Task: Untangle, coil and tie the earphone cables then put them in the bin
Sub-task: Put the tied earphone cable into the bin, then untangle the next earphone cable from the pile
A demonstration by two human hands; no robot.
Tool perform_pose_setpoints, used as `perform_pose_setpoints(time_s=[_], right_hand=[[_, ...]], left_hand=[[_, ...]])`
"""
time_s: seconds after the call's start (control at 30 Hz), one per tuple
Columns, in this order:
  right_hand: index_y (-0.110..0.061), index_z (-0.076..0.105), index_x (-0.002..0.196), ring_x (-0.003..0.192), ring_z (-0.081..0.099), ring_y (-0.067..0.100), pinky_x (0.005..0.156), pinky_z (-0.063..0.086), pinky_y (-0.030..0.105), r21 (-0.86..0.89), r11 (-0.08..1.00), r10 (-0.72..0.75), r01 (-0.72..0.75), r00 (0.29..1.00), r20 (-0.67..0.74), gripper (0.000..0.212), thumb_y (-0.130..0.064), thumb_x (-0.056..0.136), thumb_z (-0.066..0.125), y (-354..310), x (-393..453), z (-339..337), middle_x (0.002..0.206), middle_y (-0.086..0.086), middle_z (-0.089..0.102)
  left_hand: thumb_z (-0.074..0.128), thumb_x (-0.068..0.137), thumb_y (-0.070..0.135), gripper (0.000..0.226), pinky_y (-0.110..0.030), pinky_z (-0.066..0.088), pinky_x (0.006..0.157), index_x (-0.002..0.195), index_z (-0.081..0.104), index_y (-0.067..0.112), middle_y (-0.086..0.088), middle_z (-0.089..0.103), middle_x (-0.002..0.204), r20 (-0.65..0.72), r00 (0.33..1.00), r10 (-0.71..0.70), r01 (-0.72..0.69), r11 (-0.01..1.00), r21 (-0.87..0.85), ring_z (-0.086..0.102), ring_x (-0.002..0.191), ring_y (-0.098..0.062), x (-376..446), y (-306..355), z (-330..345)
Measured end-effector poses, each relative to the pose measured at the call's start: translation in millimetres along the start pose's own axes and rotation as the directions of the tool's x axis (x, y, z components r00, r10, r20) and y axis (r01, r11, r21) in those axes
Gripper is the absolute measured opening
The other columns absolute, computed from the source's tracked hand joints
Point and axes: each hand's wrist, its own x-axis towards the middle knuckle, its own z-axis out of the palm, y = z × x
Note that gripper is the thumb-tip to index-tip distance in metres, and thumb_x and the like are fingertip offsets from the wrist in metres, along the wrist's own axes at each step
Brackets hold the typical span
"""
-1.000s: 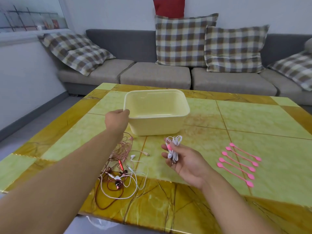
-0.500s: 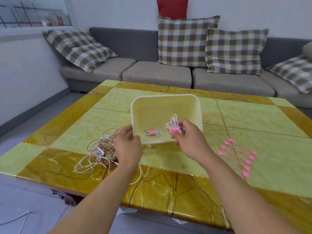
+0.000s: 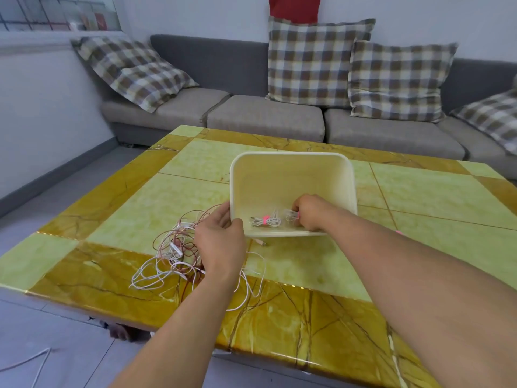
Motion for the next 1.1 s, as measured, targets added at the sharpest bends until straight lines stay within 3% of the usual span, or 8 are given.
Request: perform_pose_setpoints(time_s=[0.2,0.37,0.47,0.57,0.73,0.87,0.97,1.1], right_hand=[[-0.019,0.066,0.130,0.119,0.061,0.029,0.097,0.050,0.031,-0.044,0.998,-0.047,0.045,0.997,-0.058,0.051,-0.018,0.082,0.082,6,12,-14,0.135,0.008,0.061],[-0.021,0.068,0.127,0.119,0.060,0.024,0.094,0.048,0.031,0.003,0.996,-0.083,0.085,0.982,-0.170,0.038,-0.002,0.095,0.059,9,-3,-41,0.133,0.005,0.063],[-0.025,0.073,0.108,0.100,0.064,0.020,0.082,0.052,0.033,0.143,0.985,-0.058,0.098,0.962,-0.266,0.016,-0.026,0.100,0.059,5,-23,-48,0.112,-0.003,0.071],[-0.018,0.065,0.083,0.077,0.060,0.023,0.065,0.042,0.035,0.210,0.970,-0.067,0.126,0.962,-0.265,0.048,-0.059,0.100,0.047,-1,-47,-43,0.076,-0.003,0.064],[-0.028,0.072,0.109,0.105,0.061,0.023,0.099,0.043,0.040,0.251,0.945,-0.124,0.211,0.939,-0.321,0.037,-0.055,0.102,0.048,-2,-56,-32,0.106,-0.004,0.074],[-0.027,0.072,0.111,0.102,0.056,0.023,0.098,0.037,0.034,0.237,0.951,-0.100,0.198,0.923,-0.372,0.035,-0.051,0.102,0.049,-10,-41,-37,0.109,-0.002,0.073],[-0.026,0.072,0.114,0.110,0.054,0.023,0.099,0.038,0.035,0.268,0.943,-0.082,0.196,0.920,-0.384,0.028,-0.046,0.101,0.056,-14,-28,-41,0.117,-0.002,0.070],[-0.026,0.073,0.109,0.106,0.056,0.020,0.097,0.045,0.041,0.209,0.908,-0.152,0.364,0.749,-0.645,0.023,-0.034,0.088,0.075,-45,-49,-23,0.109,-0.005,0.068]], left_hand=[[0.060,0.086,-0.004,0.046,-0.039,0.063,0.082,0.123,0.071,0.019,0.017,0.075,0.097,-0.027,1.000,-0.013,0.012,0.999,-0.035,0.075,0.089,-0.007,9,2,7],[0.057,0.091,0.002,0.042,-0.040,0.060,0.090,0.126,0.068,0.022,0.011,0.076,0.108,-0.023,1.000,0.018,-0.020,0.997,-0.074,0.073,0.099,-0.009,15,1,16],[0.056,0.099,0.013,0.037,-0.041,0.056,0.097,0.133,0.063,0.026,0.011,0.072,0.119,0.006,0.999,0.048,-0.047,0.998,-0.052,0.068,0.109,-0.009,19,4,21],[0.055,0.102,0.019,0.037,-0.041,0.055,0.099,0.139,0.059,0.026,0.012,0.067,0.124,0.047,0.997,0.054,-0.051,0.997,-0.050,0.064,0.114,-0.010,23,8,24],[0.058,0.100,0.020,0.041,-0.044,0.051,0.106,0.140,0.058,0.026,0.009,0.062,0.136,0.071,0.997,0.008,-0.004,0.998,-0.063,0.059,0.124,-0.013,31,6,21],[0.056,0.098,0.006,0.039,-0.039,0.059,0.092,0.130,0.063,0.026,0.016,0.062,0.123,0.037,0.999,0.032,-0.033,0.999,0.021,0.064,0.111,-0.007,30,2,8],[0.057,0.096,0.002,0.032,-0.028,0.057,0.062,0.106,0.069,0.030,0.010,0.070,0.110,0.020,0.998,0.065,-0.066,0.996,0.059,0.068,0.091,-0.009,32,2,-7],[0.058,0.091,-0.004,0.034,-0.028,0.055,0.061,0.096,0.071,0.027,0.009,0.073,0.097,-0.022,0.992,0.126,-0.123,0.988,0.093,0.070,0.085,-0.007,35,4,-33]])
